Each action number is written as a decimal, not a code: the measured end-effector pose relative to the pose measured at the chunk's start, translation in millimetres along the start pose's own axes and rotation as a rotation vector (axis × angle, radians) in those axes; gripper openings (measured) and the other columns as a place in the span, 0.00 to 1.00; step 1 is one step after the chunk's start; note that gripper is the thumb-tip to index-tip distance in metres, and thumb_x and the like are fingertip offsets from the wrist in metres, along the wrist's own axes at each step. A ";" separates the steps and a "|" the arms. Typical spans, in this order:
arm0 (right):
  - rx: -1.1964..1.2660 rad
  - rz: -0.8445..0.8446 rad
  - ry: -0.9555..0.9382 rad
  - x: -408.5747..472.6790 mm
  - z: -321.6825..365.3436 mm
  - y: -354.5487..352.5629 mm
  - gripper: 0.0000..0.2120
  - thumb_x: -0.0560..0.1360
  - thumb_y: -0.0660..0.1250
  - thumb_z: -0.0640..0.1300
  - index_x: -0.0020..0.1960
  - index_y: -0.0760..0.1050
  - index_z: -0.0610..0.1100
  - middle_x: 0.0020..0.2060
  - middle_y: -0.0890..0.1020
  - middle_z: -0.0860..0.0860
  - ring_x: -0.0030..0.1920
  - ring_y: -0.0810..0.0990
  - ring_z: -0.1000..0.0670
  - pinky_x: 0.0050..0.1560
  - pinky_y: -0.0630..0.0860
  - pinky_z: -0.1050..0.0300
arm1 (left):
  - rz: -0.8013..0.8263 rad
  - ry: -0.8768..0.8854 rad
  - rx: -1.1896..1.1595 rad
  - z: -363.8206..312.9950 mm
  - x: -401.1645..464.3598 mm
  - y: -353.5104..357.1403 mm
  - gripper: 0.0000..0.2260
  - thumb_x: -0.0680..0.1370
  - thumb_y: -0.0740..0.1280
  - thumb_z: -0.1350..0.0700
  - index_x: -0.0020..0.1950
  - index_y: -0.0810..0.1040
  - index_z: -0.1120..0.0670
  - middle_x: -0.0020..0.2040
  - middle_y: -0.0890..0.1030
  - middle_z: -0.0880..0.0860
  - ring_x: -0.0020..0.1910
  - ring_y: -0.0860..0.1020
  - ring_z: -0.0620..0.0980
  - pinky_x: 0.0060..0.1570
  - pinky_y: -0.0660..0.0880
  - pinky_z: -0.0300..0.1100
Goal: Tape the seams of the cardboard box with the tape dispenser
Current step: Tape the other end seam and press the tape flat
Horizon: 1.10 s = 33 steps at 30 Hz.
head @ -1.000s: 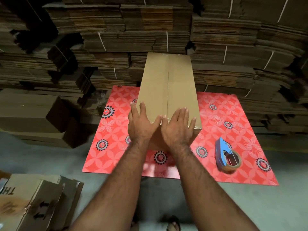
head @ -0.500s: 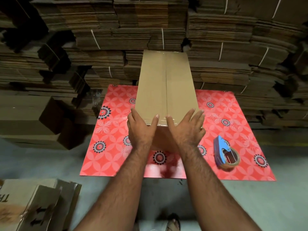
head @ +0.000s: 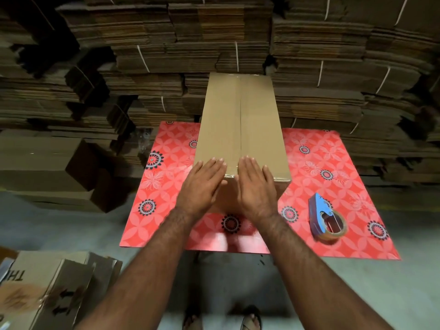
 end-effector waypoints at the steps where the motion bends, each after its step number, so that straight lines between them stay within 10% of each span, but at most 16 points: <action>1: -0.016 0.011 -0.018 -1.4 -2.2 2.6 0.25 0.83 0.50 0.50 0.72 0.71 0.40 0.70 0.75 0.44 0.71 0.72 0.46 0.70 0.65 0.46 | 0.011 0.018 0.024 4.6 -1.5 2.7 0.23 0.78 0.69 0.58 0.73 0.72 0.56 0.73 0.73 0.54 0.73 0.69 0.54 0.73 0.64 0.53; 12: -0.093 0.048 -0.030 -13.5 -55.2 -7.0 0.29 0.81 0.54 0.59 0.70 0.73 0.39 0.69 0.76 0.43 0.70 0.73 0.44 0.70 0.63 0.47 | 0.004 -0.070 -0.149 44.8 -12.8 -22.3 0.23 0.81 0.60 0.45 0.71 0.75 0.57 0.72 0.73 0.56 0.72 0.70 0.56 0.68 0.71 0.54; 15: -0.027 0.060 -0.070 -1.6 -18.5 -8.2 0.30 0.80 0.54 0.60 0.69 0.74 0.39 0.68 0.77 0.43 0.70 0.74 0.45 0.68 0.68 0.45 | 0.001 -0.186 -0.240 53.7 -4.5 -26.3 0.26 0.76 0.69 0.41 0.70 0.77 0.53 0.76 0.67 0.56 0.70 0.71 0.47 0.66 0.69 0.40; 24: 0.061 0.105 -0.227 15.2 12.6 16.6 0.21 0.78 0.63 0.48 0.70 0.73 0.44 0.69 0.76 0.48 0.69 0.74 0.48 0.67 0.63 0.51 | 0.095 -0.307 -0.443 83.0 -16.7 -24.2 0.21 0.77 0.72 0.61 0.69 0.77 0.50 0.54 0.85 0.55 0.51 0.81 0.39 0.53 0.71 0.24; 33: 0.214 0.048 -0.317 32.5 91.0 19.4 0.24 0.78 0.56 0.49 0.64 0.77 0.34 0.62 0.80 0.38 0.64 0.79 0.38 0.65 0.74 0.41 | 0.099 -0.826 -1.335 74.2 -55.2 6.0 0.31 0.76 0.52 0.81 0.77 0.60 0.63 0.74 0.69 0.59 0.70 0.71 0.47 0.67 0.68 0.35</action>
Point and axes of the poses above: each hand's wrist, its own x-axis towards the middle knuckle, its own y-axis out of the palm, z = x × y, the point moved 8 cm from there along x, towards the middle knuckle
